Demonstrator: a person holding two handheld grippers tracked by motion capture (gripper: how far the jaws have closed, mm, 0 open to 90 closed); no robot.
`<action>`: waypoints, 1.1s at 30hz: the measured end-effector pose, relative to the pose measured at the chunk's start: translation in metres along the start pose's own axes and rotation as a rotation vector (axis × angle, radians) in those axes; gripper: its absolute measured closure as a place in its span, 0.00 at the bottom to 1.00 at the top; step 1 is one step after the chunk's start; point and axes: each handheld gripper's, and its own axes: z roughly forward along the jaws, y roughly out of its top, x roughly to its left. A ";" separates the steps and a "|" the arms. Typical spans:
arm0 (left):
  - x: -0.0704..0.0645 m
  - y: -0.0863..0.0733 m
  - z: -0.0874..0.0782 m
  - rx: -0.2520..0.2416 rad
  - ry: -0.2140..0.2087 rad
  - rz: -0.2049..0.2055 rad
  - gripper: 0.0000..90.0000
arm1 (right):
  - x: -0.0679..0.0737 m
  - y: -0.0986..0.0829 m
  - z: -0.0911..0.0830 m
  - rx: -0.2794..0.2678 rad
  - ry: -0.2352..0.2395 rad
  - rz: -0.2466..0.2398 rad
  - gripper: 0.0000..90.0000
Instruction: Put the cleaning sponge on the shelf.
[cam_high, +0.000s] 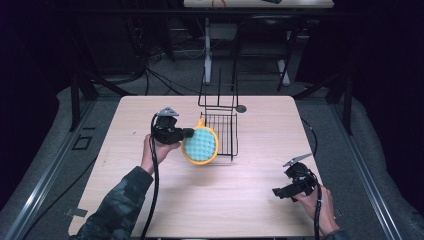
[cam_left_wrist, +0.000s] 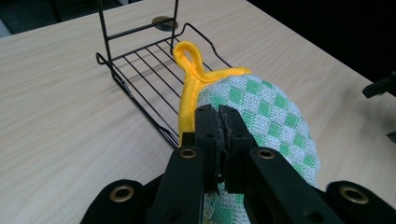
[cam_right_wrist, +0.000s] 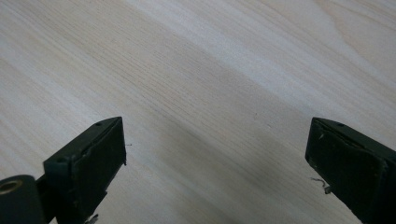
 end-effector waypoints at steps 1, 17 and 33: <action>0.000 0.000 0.000 0.000 0.000 0.000 0.97 | 0.000 0.000 0.000 0.000 0.000 0.000 0.05; 0.013 0.011 0.020 -0.033 0.000 -0.042 0.97 | -0.001 0.000 0.001 0.003 0.003 -0.006 0.05; 0.021 0.020 0.042 -0.037 -0.010 -0.060 0.97 | -0.001 -0.001 0.002 0.011 0.013 0.002 0.05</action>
